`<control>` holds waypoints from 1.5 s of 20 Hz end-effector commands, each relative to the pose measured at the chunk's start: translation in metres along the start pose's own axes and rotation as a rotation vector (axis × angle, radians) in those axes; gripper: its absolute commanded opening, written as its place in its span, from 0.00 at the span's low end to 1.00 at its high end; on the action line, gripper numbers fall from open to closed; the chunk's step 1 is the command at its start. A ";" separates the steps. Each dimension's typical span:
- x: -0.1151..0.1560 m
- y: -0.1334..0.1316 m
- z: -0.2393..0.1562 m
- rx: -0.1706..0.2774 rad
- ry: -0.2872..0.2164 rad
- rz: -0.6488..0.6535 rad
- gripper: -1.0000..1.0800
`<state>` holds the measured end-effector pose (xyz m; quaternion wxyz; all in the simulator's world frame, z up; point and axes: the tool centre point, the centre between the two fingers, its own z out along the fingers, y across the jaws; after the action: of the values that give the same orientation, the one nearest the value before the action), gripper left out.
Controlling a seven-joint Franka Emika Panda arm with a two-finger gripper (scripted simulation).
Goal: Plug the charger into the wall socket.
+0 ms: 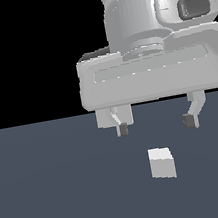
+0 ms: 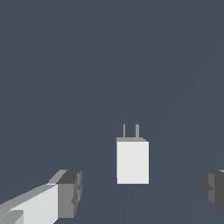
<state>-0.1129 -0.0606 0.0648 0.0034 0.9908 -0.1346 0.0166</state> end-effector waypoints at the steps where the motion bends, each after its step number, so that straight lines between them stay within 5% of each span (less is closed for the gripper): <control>1: -0.002 0.001 0.002 0.001 0.002 0.005 0.96; 23: -0.004 0.000 0.053 0.002 0.001 0.006 0.96; 24: -0.004 0.000 0.053 0.002 0.001 0.006 0.00; 30: -0.004 0.000 0.053 0.002 0.001 0.006 0.00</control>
<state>-0.1152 -0.0603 0.0120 0.0024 0.9904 -0.1374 0.0172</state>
